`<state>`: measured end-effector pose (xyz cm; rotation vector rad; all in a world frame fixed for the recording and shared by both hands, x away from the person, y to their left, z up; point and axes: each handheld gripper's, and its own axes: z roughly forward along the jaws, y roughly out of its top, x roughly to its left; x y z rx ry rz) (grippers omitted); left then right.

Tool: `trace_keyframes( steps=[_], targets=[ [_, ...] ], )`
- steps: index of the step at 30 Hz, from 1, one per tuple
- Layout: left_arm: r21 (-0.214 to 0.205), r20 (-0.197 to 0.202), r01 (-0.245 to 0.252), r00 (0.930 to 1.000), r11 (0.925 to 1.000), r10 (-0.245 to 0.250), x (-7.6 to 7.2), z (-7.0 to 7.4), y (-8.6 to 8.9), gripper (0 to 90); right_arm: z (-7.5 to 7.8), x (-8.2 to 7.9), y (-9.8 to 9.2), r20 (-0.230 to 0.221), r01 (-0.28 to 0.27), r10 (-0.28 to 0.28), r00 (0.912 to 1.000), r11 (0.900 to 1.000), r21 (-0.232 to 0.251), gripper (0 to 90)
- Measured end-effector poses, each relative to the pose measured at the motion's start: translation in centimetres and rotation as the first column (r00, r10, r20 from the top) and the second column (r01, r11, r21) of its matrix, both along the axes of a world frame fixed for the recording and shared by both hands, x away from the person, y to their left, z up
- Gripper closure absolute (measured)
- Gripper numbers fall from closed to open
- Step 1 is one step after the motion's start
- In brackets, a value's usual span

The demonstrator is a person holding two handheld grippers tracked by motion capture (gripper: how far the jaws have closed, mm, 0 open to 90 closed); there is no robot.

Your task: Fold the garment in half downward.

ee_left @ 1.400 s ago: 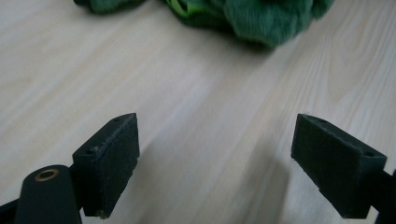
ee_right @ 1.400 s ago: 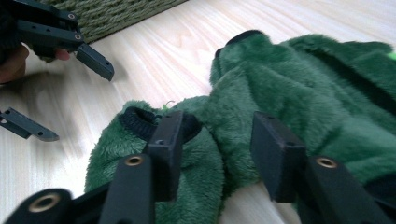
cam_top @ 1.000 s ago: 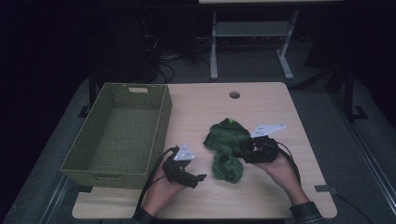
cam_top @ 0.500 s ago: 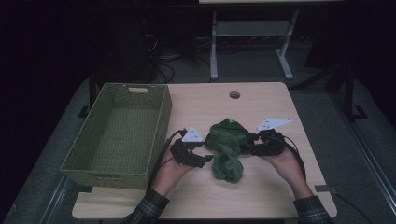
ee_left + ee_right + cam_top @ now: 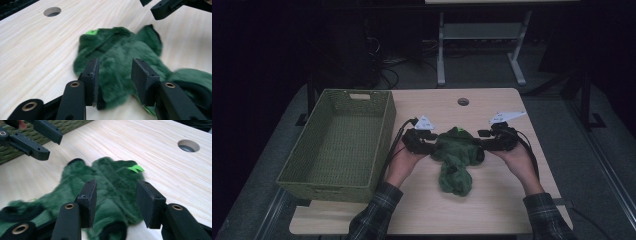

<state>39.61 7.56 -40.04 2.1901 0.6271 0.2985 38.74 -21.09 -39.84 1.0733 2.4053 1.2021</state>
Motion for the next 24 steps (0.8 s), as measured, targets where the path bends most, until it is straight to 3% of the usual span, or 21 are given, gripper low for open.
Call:
trace_keyframes(
  steps=[5, 8, 13, 24],
  targets=[
    [0.036, -0.012, -0.019, 0.9997, 0.9992, 0.019, 2.4, -1.0, -0.6, 60.5, -0.8, 1.7, -0.1, 0.004, 0.034, -0.034, 0.9994, 0.9993, 0.014, 52.2],
    [0.055, -0.019, -0.025, 0.9995, 0.9982, 0.026, 3.9, -1.9, -1.0, 60.5, -1.8, 2.8, 0.1, -0.034, 0.050, -0.051, 0.9981, 0.9986, -0.014, 51.4],
    [0.046, -0.046, -0.041, 0.9980, 0.9981, 0.043, 5.8, -3.5, -1.4, 59.6, -3.4, 4.1, 0.4, -0.070, 0.061, -0.062, 0.9956, 0.9981, -0.012, 51.8],
    [0.063, -0.090, -0.025, 0.9954, 0.9977, 0.031, 7.0, -5.9, -2.0, 54.5, -6.3, 5.1, 0.5, -0.139, 0.070, -0.078, 0.9872, 0.9959, -0.058, 54.9]
  ],
)
